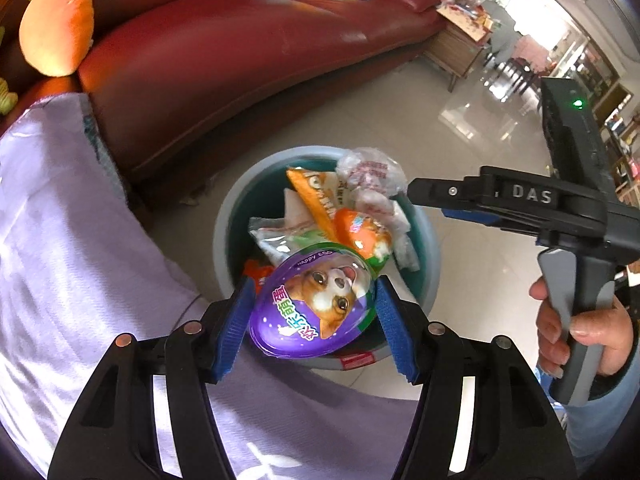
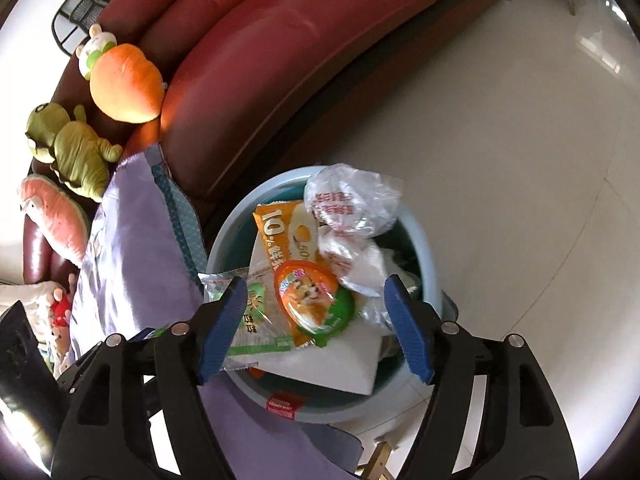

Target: Collect trash

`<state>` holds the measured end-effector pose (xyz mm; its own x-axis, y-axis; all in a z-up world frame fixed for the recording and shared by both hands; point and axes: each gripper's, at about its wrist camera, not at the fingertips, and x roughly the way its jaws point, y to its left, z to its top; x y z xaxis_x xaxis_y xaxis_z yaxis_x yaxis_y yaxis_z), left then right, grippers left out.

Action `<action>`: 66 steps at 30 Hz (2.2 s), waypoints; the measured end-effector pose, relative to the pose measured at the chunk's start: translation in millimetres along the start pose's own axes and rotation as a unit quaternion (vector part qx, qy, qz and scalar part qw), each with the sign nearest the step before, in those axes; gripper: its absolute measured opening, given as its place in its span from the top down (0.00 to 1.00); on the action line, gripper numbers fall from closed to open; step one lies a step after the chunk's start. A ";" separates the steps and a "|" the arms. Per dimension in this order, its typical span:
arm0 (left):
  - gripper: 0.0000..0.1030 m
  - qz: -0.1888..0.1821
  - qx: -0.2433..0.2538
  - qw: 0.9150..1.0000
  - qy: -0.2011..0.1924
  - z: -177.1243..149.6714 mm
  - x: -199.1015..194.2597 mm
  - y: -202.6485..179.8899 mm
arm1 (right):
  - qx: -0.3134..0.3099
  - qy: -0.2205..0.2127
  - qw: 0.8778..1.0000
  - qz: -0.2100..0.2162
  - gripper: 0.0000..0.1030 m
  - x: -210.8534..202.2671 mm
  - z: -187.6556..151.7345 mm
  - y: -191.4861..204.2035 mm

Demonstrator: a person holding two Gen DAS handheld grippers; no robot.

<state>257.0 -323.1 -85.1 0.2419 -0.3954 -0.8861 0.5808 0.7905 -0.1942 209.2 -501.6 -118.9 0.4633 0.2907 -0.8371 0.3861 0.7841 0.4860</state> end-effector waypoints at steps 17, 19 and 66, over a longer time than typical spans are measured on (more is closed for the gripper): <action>0.38 0.006 0.005 1.000 0.009 17.9 42.7 -18.8 | 0.023 -0.018 0.999 -0.017 0.30 -36.6 -7.9 -26.3; 0.33 0.006 0.005 1.000 0.014 18.5 47.1 -19.0 | 0.025 -0.017 0.999 -0.019 0.30 -35.9 -9.5 -27.1; 0.04 0.091 -0.070 0.992 -0.052 -133.7 -127.8 29.3 | -0.123 -0.034 0.989 -0.078 0.07 -118.3 -153.9 74.4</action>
<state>139.2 -186.9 -33.8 0.4169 -0.2804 -0.8646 0.4078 0.9078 -0.0978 60.4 -393.3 -22.3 0.4690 0.1241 -0.8744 0.2550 0.9289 0.2686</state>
